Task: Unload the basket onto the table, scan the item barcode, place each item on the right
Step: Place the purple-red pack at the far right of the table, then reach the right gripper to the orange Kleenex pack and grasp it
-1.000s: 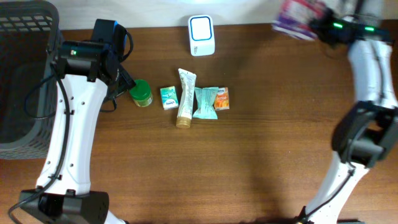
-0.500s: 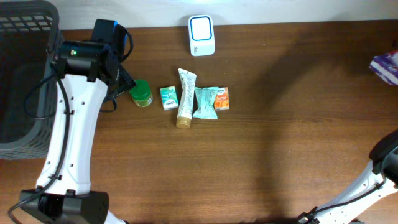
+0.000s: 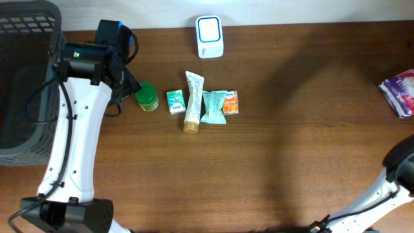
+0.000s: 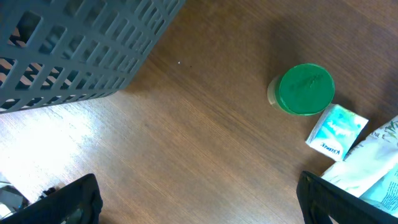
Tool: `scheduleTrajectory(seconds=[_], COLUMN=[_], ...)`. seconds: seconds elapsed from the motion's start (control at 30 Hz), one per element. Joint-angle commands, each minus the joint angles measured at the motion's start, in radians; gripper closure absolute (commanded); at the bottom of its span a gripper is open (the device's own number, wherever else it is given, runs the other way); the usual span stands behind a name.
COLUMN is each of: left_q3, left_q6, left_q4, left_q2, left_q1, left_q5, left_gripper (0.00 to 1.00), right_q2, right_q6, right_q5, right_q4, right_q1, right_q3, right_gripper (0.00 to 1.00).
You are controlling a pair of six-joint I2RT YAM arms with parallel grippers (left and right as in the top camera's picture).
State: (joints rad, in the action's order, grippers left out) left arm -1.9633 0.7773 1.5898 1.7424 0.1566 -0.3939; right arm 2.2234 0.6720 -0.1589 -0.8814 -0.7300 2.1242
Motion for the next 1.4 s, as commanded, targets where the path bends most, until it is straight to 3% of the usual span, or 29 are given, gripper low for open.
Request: scheduleTrajectory(seconds=[0.0, 0.17, 0.33, 0.5, 0.67, 0.73, 0.83, 1.0, 1.37], left_q3=[0.001, 0.001, 0.001, 0.001, 0.001, 0.001, 0.001, 0.001, 0.001], left_q6=[-0.013, -0.012, -0.013, -0.013, -0.013, -0.013, -0.013, -0.013, -0.013], left_q4=[0.002, 0.002, 0.002, 0.002, 0.002, 0.002, 0.002, 0.002, 0.002], left_q2=[-0.003, -0.003, -0.003, -0.003, -0.003, -0.003, -0.003, -0.003, -0.003], left_q1=[-0.001, -0.001, -0.001, -0.001, -0.001, -0.001, -0.001, -0.001, -0.001], left_q5=[-0.011, -0.011, -0.011, -0.011, -0.011, -0.011, -0.011, -0.011, -0.011], left_gripper=[0.01, 0.01, 0.01, 0.01, 0.01, 0.01, 0.01, 0.01, 0.01], right_q2=[-0.2, -0.257, -0.213, -0.147, -0.058, -0.032, 0.024, 0.106, 0.175], right_q6=[-0.04, -0.323, -0.535, -0.537, -0.537, -0.537, -0.533, -0.528, -0.472], right_q5=[-0.098, -0.492, -0.398, -0.169, -0.158, -0.158, -0.158, -0.149, -0.117], right_q4=[-0.018, -0.164, -0.37, -0.428, -0.448, -0.449, -0.451, -0.446, -0.446], right_q1=[0.038, 0.187, 0.452, 0.68, 0.864, 0.911, 0.992, 1.07, 1.11], right_q3=[0.011, 0.011, 0.006, 0.006, 0.006, 0.006, 0.006, 0.006, 0.006], right_gripper=[0.06, 0.06, 0.01, 0.01, 0.04, 0.18, 0.62, 0.95, 0.96])
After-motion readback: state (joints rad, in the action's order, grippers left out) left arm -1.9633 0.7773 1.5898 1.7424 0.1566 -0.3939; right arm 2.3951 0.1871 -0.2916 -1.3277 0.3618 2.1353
